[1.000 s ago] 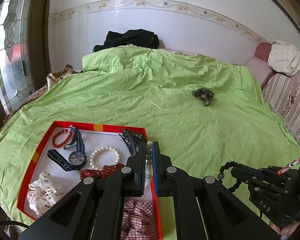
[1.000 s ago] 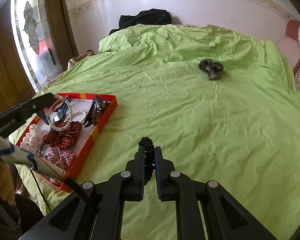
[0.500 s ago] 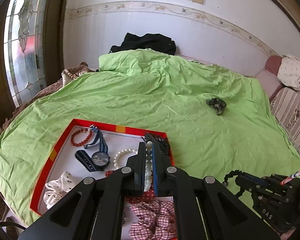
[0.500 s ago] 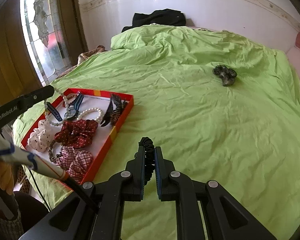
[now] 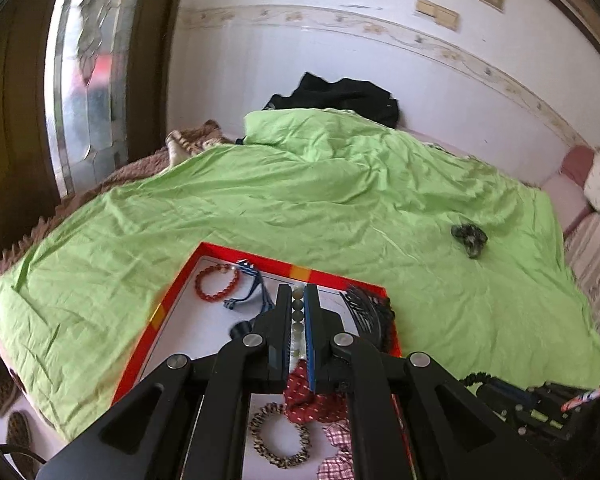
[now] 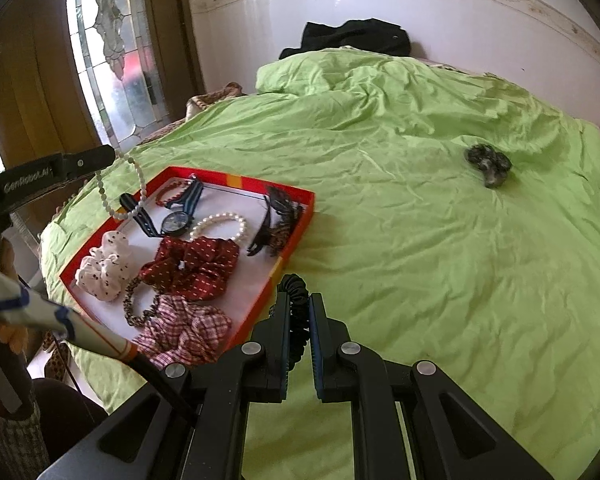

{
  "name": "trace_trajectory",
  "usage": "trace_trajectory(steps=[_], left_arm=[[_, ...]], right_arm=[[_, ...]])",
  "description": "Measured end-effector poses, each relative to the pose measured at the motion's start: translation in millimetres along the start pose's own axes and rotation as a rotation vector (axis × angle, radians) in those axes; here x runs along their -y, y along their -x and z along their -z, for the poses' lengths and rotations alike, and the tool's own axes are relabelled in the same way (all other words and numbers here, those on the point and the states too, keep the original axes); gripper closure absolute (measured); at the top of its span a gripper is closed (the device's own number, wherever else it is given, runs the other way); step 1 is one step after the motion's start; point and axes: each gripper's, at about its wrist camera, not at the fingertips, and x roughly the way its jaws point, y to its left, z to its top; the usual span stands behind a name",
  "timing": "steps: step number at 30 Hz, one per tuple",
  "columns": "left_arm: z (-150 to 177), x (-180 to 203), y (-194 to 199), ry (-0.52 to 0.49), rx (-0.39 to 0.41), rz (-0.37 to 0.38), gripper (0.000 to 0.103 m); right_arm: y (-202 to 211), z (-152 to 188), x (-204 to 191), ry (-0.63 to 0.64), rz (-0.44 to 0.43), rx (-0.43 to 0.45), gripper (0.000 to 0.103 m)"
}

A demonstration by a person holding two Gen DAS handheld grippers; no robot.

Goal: Organize jewelry
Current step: 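Carry pale green bracelet and black beaded bracelet to the tray, then lower pale green bracelet with left tool while right tool lowers black bracelet into tray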

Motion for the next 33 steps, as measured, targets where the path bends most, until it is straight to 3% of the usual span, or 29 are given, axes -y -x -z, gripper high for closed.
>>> trace_trajectory(steps=[8, 14, 22, 24, 28, 33], left_arm=[[-15.7, -35.5, -36.2, 0.092, -0.102, 0.029, 0.098], [-6.6, -55.4, -52.4, 0.138, -0.139, 0.028, 0.098], [2.1, -82.1, -69.2, 0.163, -0.172, -0.062, 0.098], [2.5, -91.9, -68.7, 0.194, -0.158, -0.059, 0.098], [-4.0, -112.9, -54.0, 0.292, -0.082, 0.032, 0.098], [-14.8, -100.3, -22.9, 0.251, 0.047, 0.176, 0.098]], right_arm=[[-4.8, -19.4, -18.7, 0.022, -0.066, 0.011, 0.093], [-13.5, -34.3, -36.1, 0.066, -0.091, 0.014, 0.093], [-42.0, -47.6, -54.6, 0.081, -0.132, -0.021, 0.093], [-50.3, -53.0, -56.3, 0.080, -0.134, -0.028, 0.093], [-59.4, -65.7, -51.9, 0.043, -0.151, -0.037, 0.093], [-67.5, -81.0, -46.7, -0.009, -0.166, -0.040, 0.093]])
